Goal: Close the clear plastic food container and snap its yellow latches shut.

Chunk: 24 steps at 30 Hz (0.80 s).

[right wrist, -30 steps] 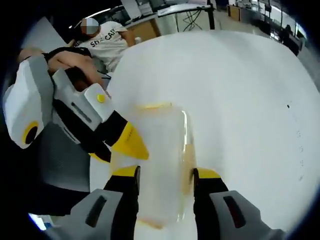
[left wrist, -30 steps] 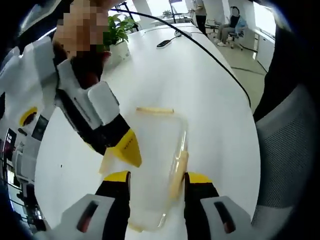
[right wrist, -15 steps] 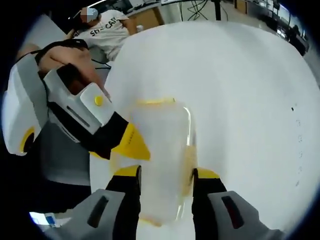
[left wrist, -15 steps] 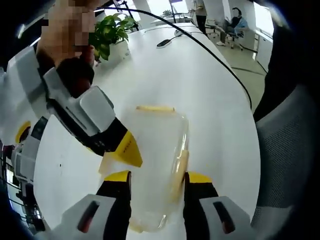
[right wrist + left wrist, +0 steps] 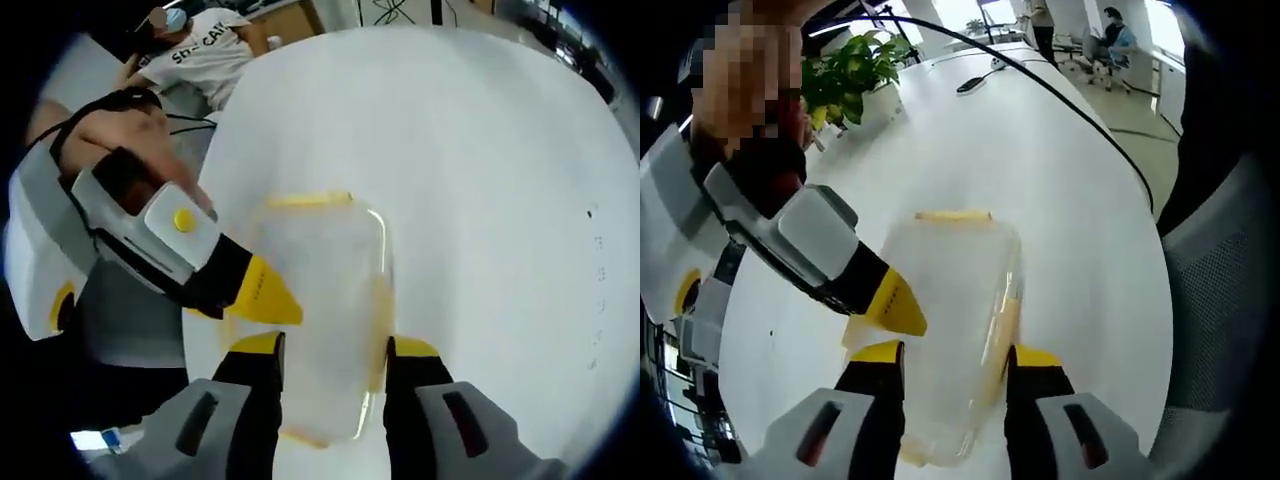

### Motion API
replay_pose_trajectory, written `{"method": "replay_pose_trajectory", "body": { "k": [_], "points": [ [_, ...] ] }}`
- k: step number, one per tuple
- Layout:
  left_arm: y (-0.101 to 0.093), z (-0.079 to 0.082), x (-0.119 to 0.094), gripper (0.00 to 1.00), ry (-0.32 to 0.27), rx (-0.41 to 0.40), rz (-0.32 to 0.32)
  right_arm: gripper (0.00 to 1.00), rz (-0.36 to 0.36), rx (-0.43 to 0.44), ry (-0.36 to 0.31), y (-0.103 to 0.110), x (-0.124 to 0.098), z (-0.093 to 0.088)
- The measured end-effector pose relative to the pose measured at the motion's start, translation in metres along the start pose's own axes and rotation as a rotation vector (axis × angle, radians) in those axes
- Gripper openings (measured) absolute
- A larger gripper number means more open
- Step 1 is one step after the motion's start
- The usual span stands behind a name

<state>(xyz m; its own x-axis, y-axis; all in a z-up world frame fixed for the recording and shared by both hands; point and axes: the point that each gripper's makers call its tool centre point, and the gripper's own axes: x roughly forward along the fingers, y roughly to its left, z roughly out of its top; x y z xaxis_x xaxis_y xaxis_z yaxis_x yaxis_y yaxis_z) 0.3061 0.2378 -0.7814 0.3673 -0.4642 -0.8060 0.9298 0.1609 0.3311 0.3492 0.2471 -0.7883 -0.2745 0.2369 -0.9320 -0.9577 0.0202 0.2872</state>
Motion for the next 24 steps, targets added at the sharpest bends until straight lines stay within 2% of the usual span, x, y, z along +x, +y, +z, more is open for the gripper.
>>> {"method": "replay_pose_trajectory", "body": {
  "k": [3, 7, 10, 16, 18, 20, 24],
  "points": [
    [0.0005, -0.0006, 0.0002, 0.33, -0.006, -0.004, 0.003, 0.37, 0.000, 0.000, 0.030, 0.0000, 0.0009, 0.0008],
    [0.0003, -0.0004, -0.0001, 0.34, 0.004, -0.003, 0.009, 0.37, 0.005, 0.006, 0.038, -0.0009, 0.0005, -0.0001],
    [0.0005, -0.0005, -0.0003, 0.34, 0.007, -0.001, 0.003, 0.38, 0.009, 0.010, -0.003, -0.0001, -0.0009, -0.0017],
    [0.0016, 0.0023, -0.0019, 0.35, 0.006, -0.041, -0.022, 0.38, -0.017, 0.017, -0.141, 0.0005, -0.0047, -0.0016],
    [0.0012, 0.0034, -0.0016, 0.35, 0.013, -0.041, -0.027, 0.38, -0.046, 0.010, -0.153, 0.0029, -0.0061, -0.0012],
    [0.0002, 0.0040, -0.0017, 0.36, 0.025, -0.029, -0.029, 0.38, -0.088, -0.040, -0.150, 0.0028, -0.0079, 0.0016],
    [-0.0037, 0.0034, -0.0027, 0.41, 0.032, -0.014, -0.059, 0.38, -0.112, -0.048, -0.146, 0.0042, -0.0080, 0.0021]
  ]
}}
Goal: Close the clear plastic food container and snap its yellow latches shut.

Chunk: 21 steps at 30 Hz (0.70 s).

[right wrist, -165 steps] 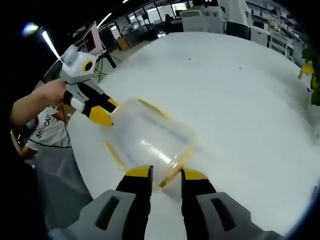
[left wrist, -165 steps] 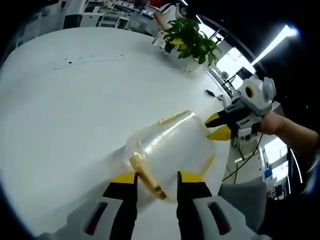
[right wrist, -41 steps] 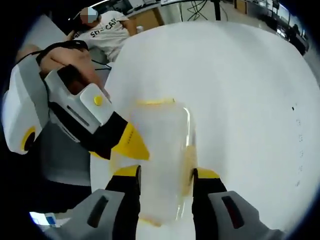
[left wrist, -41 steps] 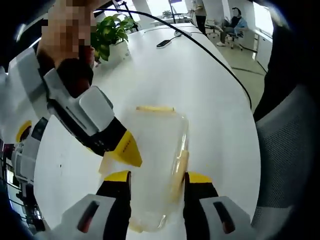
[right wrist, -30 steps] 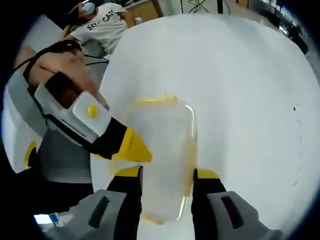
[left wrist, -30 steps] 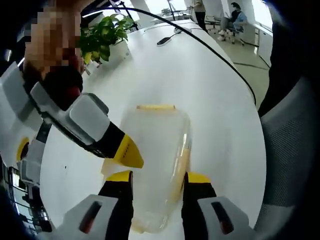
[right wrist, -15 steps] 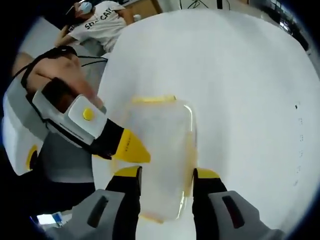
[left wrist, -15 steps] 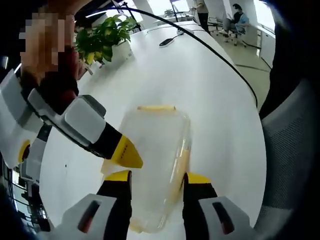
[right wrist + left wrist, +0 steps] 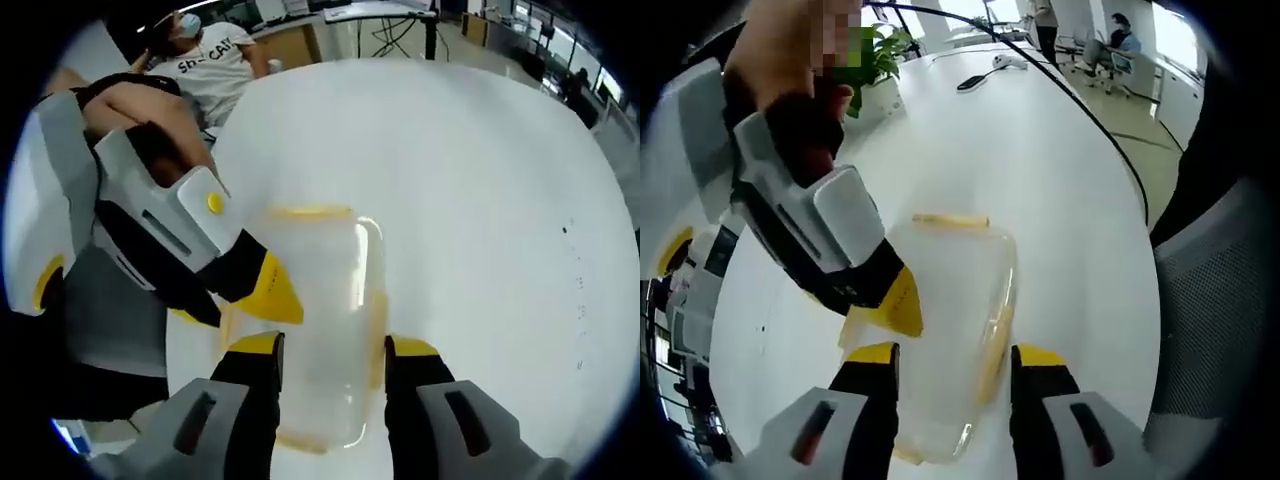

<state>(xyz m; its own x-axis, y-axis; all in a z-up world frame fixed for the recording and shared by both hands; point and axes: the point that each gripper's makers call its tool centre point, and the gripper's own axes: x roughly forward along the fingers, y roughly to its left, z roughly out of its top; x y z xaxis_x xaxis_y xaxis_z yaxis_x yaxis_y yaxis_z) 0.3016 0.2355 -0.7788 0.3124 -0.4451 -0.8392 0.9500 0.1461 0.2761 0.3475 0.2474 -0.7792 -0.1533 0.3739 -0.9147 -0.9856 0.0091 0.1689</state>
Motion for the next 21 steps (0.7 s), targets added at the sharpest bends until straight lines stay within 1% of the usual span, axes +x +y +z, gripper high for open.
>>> {"method": "replay_pose_trajectory", "body": {
  "k": [1, 2, 3, 5, 7, 8, 10, 11, 14, 17, 19, 21],
  "points": [
    [-0.003, -0.001, 0.000, 0.43, 0.011, 0.044, -0.010, 0.38, -0.003, 0.000, -0.002, 0.000, 0.000, 0.000],
    [-0.005, -0.002, 0.000, 0.46, 0.020, 0.068, -0.023, 0.38, -0.006, 0.000, -0.006, -0.001, -0.001, 0.000],
    [-0.008, -0.003, 0.000, 0.50, 0.022, 0.070, -0.032, 0.38, -0.006, 0.003, -0.010, -0.002, -0.001, 0.000],
    [-0.011, -0.002, 0.000, 0.54, 0.022, 0.058, -0.042, 0.39, -0.008, 0.011, -0.020, -0.002, -0.001, 0.000],
    [-0.011, -0.002, -0.001, 0.55, 0.022, 0.057, -0.045, 0.44, -0.048, 0.013, -0.039, -0.008, -0.004, 0.000],
    [-0.012, -0.002, -0.001, 0.55, 0.024, 0.056, -0.047, 0.46, -0.073, -0.002, -0.072, -0.011, -0.007, 0.003],
    [-0.014, 0.001, -0.003, 0.53, 0.016, 0.053, -0.054, 0.48, -0.085, 0.048, -0.111, -0.013, -0.012, 0.005],
    [-0.014, 0.002, -0.003, 0.54, 0.012, 0.049, -0.051, 0.49, -0.090, 0.077, -0.132, -0.015, -0.015, 0.005],
    [-0.011, 0.003, -0.003, 0.61, 0.010, 0.040, -0.035, 0.55, -0.074, 0.108, -0.164, -0.012, -0.019, 0.002],
    [-0.008, -0.001, -0.004, 0.69, 0.025, 0.030, -0.018, 0.61, -0.075, 0.111, -0.165, -0.009, -0.019, -0.004],
    [-0.010, -0.003, -0.003, 0.76, 0.028, 0.008, -0.035, 0.68, -0.087, 0.102, -0.165, -0.008, -0.019, -0.008],
    [-0.012, -0.005, -0.003, 0.80, 0.036, 0.020, -0.043, 0.74, -0.090, 0.099, -0.167, -0.006, -0.018, -0.011]
  ]
}}
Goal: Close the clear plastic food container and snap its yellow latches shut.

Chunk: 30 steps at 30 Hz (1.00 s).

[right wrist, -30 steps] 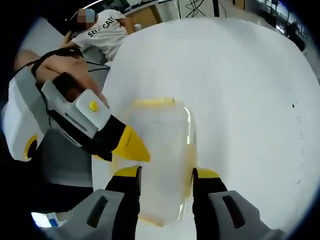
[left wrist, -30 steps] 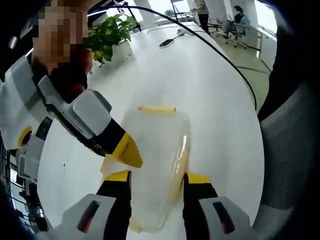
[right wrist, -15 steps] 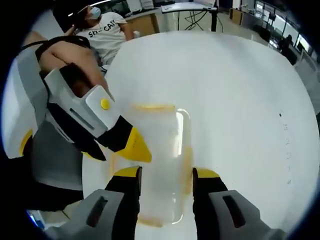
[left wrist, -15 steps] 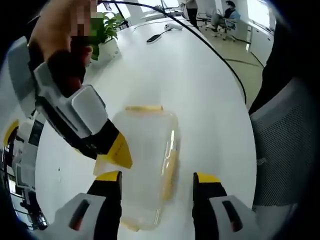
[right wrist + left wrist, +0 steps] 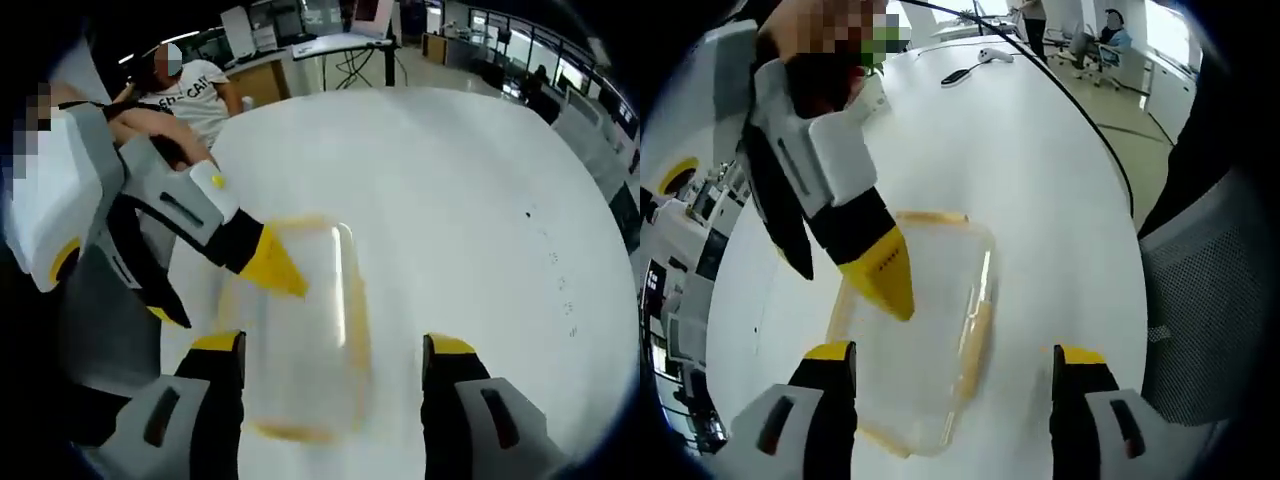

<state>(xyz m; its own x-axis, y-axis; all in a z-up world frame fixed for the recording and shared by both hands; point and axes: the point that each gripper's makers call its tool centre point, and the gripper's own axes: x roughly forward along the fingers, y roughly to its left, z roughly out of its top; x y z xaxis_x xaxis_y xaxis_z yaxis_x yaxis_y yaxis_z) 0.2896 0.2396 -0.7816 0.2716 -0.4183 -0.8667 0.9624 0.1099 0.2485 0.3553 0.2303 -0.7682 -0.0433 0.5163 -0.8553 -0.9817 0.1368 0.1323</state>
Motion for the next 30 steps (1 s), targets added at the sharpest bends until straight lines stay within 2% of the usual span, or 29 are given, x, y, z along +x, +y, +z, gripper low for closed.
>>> {"method": "replay_pose_trajectory", "body": {
  "k": [3, 5, 8, 12, 14, 20, 23, 26, 30],
  "points": [
    [0.002, -0.003, -0.002, 0.83, 0.004, 0.004, 0.000, 0.80, -0.017, 0.005, 0.000, 0.002, 0.000, -0.004],
    [0.003, -0.003, -0.003, 0.81, -0.003, 0.004, -0.008, 0.82, -0.040, -0.025, 0.025, 0.002, -0.001, -0.008],
    [0.009, -0.007, -0.003, 0.87, 0.007, -0.004, -0.005, 0.85, -0.076, -0.067, 0.051, 0.005, -0.002, -0.014],
    [0.015, -0.011, -0.004, 0.93, 0.009, -0.024, -0.011, 0.91, -0.093, -0.040, 0.054, 0.010, -0.002, -0.018],
    [0.017, -0.015, -0.004, 0.98, 0.019, -0.018, -0.012, 0.92, -0.093, -0.023, 0.045, 0.015, 0.000, -0.019],
    [0.017, -0.016, -0.004, 0.98, 0.020, -0.025, -0.041, 0.89, -0.119, -0.066, 0.066, 0.024, 0.002, -0.026],
    [0.022, -0.023, 0.000, 0.98, 0.050, 0.015, -0.033, 0.90, -0.130, -0.084, 0.085, 0.026, 0.003, -0.030],
    [0.026, -0.026, 0.003, 0.98, 0.062, 0.019, -0.044, 0.93, -0.155, -0.079, 0.095, 0.025, 0.004, -0.035],
    [0.031, -0.033, 0.007, 0.97, 0.089, 0.048, -0.052, 0.90, -0.191, -0.100, 0.125, 0.026, 0.011, -0.045]
  ]
}}
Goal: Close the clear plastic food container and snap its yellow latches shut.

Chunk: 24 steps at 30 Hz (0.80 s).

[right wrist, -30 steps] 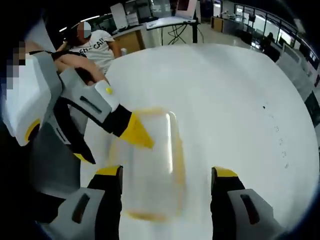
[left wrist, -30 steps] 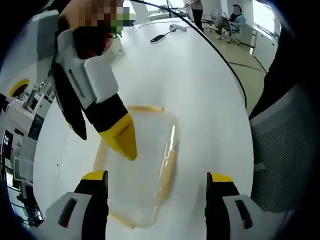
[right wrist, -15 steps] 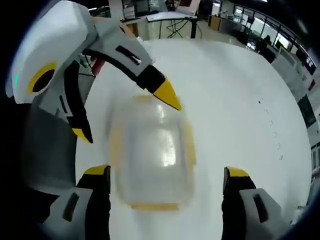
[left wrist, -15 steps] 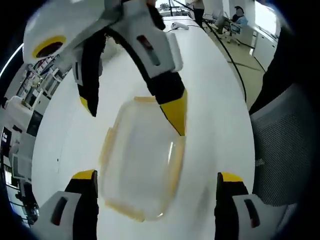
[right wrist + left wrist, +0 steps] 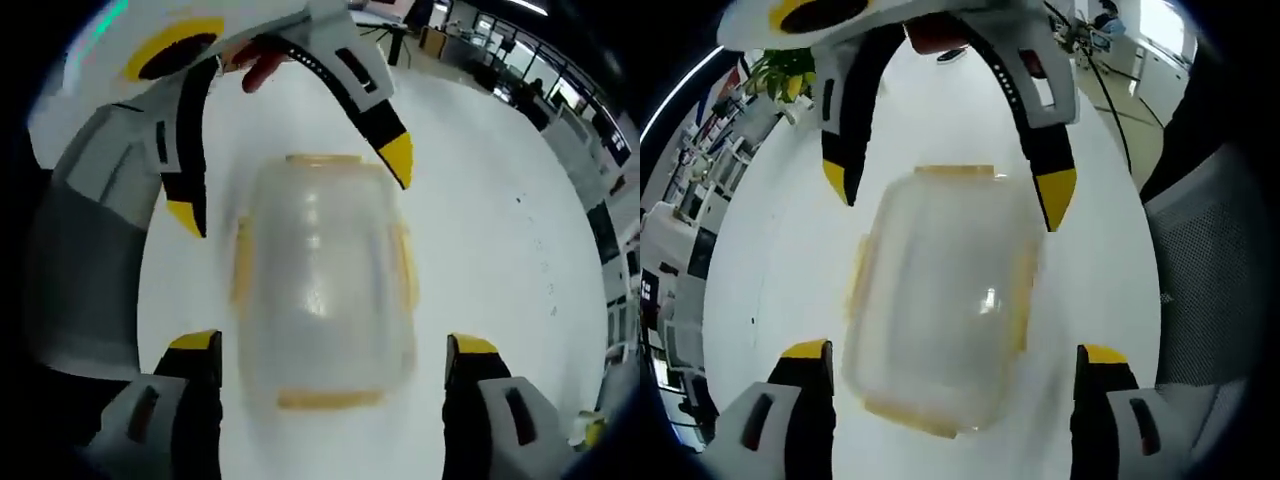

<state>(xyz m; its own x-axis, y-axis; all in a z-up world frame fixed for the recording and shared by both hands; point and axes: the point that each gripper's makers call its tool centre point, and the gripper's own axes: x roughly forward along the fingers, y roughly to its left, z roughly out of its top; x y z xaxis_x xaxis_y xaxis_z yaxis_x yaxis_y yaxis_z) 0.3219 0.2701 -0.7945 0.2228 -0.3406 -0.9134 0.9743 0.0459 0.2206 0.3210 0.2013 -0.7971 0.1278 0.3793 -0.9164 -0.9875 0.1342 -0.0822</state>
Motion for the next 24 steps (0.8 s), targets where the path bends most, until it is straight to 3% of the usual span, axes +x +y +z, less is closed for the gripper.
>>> {"method": "replay_pose_trajectory", "body": {
  "k": [3, 7, 12, 18, 24],
  "points": [
    [0.001, 0.000, 0.001, 0.95, -0.003, -0.020, -0.011, 0.88, -0.008, -0.030, 0.019, 0.004, 0.004, -0.005],
    [0.003, -0.004, 0.003, 0.90, 0.017, 0.015, -0.010, 0.87, -0.002, -0.045, 0.036, 0.008, 0.007, -0.009],
    [0.002, -0.009, 0.010, 0.91, 0.032, 0.013, -0.039, 0.79, -0.021, -0.048, 0.058, 0.003, 0.006, -0.011],
    [0.014, -0.012, 0.007, 0.73, 0.051, 0.041, 0.002, 0.77, -0.016, -0.068, 0.071, 0.003, 0.007, -0.012],
    [0.006, -0.011, 0.008, 0.72, 0.057, 0.006, 0.001, 0.76, 0.004, -0.096, 0.060, 0.003, 0.006, -0.013]
  ]
}}
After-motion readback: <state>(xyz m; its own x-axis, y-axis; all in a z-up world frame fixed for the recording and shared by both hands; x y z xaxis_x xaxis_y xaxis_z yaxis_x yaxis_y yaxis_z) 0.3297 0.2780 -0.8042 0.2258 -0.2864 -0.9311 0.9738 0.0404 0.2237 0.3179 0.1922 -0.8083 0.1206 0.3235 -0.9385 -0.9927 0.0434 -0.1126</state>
